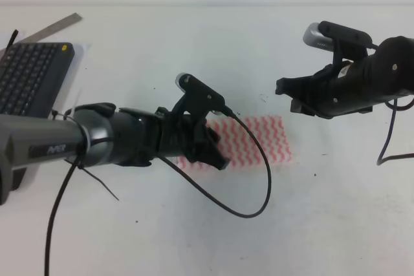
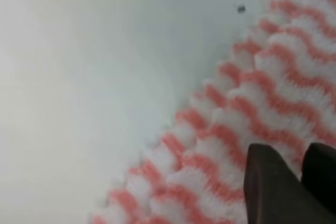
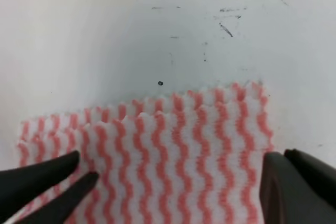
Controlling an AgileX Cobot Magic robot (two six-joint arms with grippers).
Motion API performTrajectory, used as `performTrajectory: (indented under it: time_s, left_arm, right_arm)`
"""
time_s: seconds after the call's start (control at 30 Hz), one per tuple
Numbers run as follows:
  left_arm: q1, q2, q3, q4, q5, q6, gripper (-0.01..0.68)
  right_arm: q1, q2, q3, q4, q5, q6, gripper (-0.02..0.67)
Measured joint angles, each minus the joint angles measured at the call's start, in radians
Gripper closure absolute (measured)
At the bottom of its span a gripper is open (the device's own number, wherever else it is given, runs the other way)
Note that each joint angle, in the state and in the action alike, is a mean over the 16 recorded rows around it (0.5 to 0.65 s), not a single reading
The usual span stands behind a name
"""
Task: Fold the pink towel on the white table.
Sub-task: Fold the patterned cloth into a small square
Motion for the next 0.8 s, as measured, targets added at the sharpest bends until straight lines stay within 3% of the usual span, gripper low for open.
performTrajectory:
  time_s: [0.43,0.6,0.8]
  left_arm:
    - [0.000,-0.088,0.028,-0.006,0.015,-0.065,0.541]
    - [0.000,-0.117,0.056,-0.008,0.027,-0.103,0.541]
    - [0.001,-0.133,0.084,-0.008,0.027,-0.118,0.541]
  right_arm:
    - [0.000,-0.015,-0.001,-0.009,0.143,-0.009,0.663]
    - [0.000,-0.025,-0.006,0.009,0.232,-0.037,0.617]
    - [0.000,-0.031,-0.013,0.047,0.291,-0.082,0.502]
